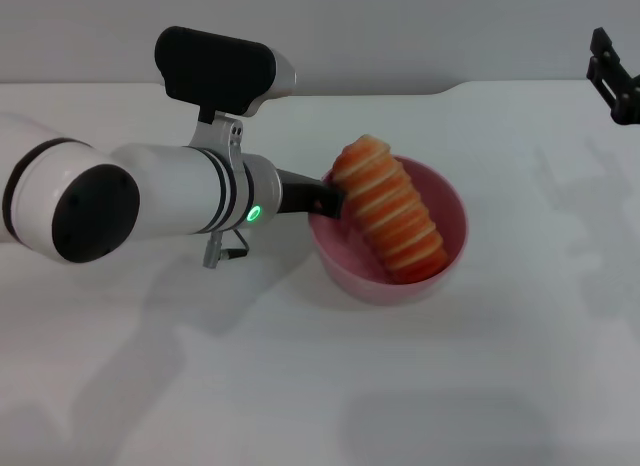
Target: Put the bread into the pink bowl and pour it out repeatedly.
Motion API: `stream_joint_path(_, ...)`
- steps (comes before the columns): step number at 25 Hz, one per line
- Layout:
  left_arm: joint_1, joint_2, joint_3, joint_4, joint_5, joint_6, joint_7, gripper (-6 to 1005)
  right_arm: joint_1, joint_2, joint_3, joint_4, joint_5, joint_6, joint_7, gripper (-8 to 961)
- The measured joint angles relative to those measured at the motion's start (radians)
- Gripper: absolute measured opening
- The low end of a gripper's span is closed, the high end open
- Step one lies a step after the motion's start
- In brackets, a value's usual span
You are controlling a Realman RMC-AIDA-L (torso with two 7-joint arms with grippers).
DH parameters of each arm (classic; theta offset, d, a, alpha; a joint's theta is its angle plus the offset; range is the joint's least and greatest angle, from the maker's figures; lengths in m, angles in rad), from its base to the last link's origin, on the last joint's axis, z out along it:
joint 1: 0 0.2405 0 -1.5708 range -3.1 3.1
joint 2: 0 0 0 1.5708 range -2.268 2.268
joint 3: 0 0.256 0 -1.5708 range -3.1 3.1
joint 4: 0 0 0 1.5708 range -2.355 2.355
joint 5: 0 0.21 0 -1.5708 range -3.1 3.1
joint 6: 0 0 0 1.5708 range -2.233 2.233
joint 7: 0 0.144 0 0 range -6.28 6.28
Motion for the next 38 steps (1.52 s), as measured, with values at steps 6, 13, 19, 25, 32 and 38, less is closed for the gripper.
stream_joint_path(6,0.002,0.001,0.007,-0.019,0.000,0.013,0.000,164,0.012,-0.001,0.008,0.002,0.011,0.033,0.000,713)
stream_joint_path(13,0.023,0.002,0.002,-0.028,-0.003,0.026,0.000,165,0.018,-0.001,0.008,0.011,0.014,0.039,0.001,713)
stream_joint_path(19,0.049,0.004,0.001,-0.017,0.002,0.060,0.001,166,0.024,-0.001,0.001,0.030,0.043,0.034,0.003,713)
stream_joint_path(25,0.074,0.005,0.005,-0.006,0.008,0.140,0.050,354,0.039,-0.004,0.001,0.064,0.067,0.037,0.008,718)
stream_joint_path(32,0.193,0.009,-0.175,0.157,0.043,0.308,0.279,645,0.034,-0.009,0.005,0.041,0.060,0.058,0.051,727)
stream_joint_path(38,0.317,0.009,-0.222,0.185,0.058,0.633,0.367,810,0.029,-0.003,0.012,0.109,0.070,-0.091,0.053,815)
